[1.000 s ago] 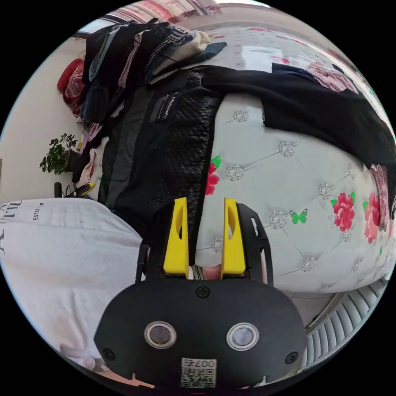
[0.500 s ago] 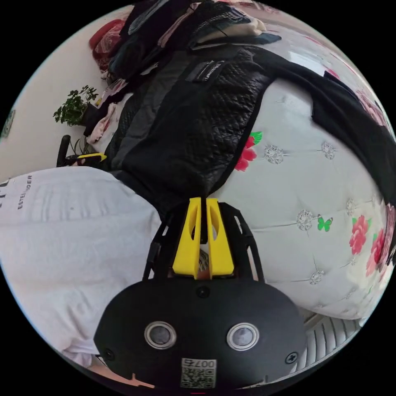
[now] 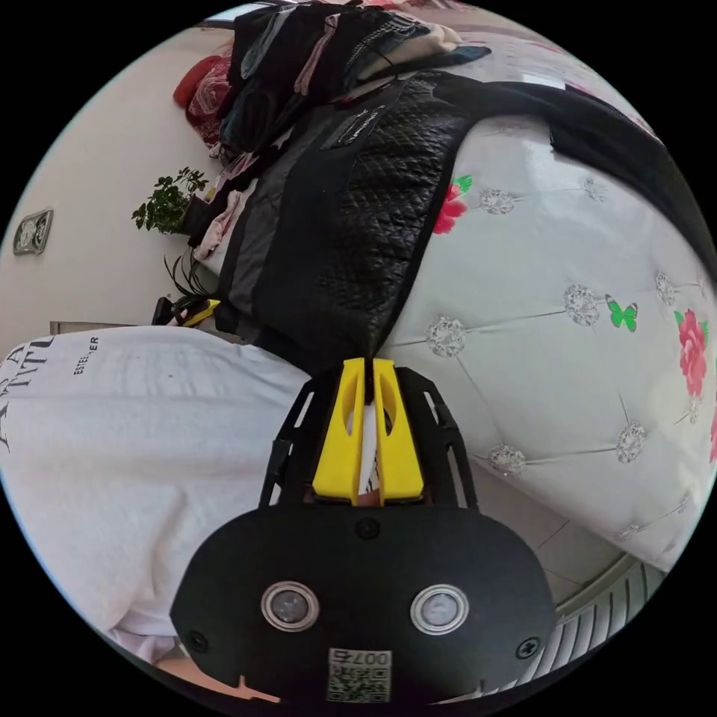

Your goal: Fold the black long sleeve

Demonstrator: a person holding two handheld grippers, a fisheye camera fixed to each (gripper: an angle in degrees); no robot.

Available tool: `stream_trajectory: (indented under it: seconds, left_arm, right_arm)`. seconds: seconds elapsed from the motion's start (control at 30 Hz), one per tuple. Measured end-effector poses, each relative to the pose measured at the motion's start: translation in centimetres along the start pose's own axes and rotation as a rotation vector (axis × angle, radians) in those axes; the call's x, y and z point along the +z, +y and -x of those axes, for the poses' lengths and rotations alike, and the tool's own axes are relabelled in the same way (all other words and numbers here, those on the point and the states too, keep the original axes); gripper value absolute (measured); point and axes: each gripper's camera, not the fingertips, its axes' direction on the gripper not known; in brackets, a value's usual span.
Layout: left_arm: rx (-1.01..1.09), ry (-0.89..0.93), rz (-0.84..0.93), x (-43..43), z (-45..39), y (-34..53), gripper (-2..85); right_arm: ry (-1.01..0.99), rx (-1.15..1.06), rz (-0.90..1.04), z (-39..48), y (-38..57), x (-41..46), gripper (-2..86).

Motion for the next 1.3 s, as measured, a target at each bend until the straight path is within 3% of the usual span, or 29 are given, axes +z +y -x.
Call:
stream_trajectory:
  seconds: [0.23, 0.37, 0.47, 0.6, 0.73, 0.9, 1.07, 1.23, 1.3]
  left_arm:
    - [0.122, -0.040, 0.049, -1.5, -0.9, -2.9, 0.2]
    - [0.166, -0.001, -0.105, -7.1, -1.1, -3.5, 0.3]
    - [0.196, 0.003, -0.170, -9.8, -0.8, -6.4, 1.2]
    - [0.254, 0.038, -0.211, -10.6, -2.0, -13.9, 4.6]
    - [0.313, 0.004, -0.229, -10.1, -4.5, -21.2, 6.9]
    - [0.446, -0.166, -0.263, -8.8, -9.5, -30.7, 8.7]
    - [0.422, -0.242, -0.263, -6.6, -11.1, -38.3, 9.1]
    - [0.370, -0.336, -0.189, -2.6, -11.0, -43.4, 10.4]
    - [0.355, -0.473, -0.171, -0.6, -10.5, -44.2, 8.2]
  right_arm:
    - [0.109, 0.029, 0.025, 0.9, 0.5, 1.7, 2.1]
    - [0.300, -0.058, -0.134, 6.7, 1.5, -0.6, 2.6]
    - [0.288, -0.089, -0.109, 8.6, 0.1, 2.0, 2.2]
    - [0.267, 0.066, 0.127, 6.2, -1.3, 8.6, 0.9]
    - [0.156, 0.308, -0.048, 4.0, 0.9, 8.5, 0.0]
    - [0.184, 0.401, -0.173, 5.6, 1.7, 7.1, -0.2]
    - [0.340, 0.383, -0.020, 6.9, -0.3, 10.7, -0.2]
    - [0.302, 0.514, 0.034, 5.2, -2.0, 11.4, -0.2]
    - [0.301, 0.521, 0.049, 5.2, -2.1, 11.3, -0.2]
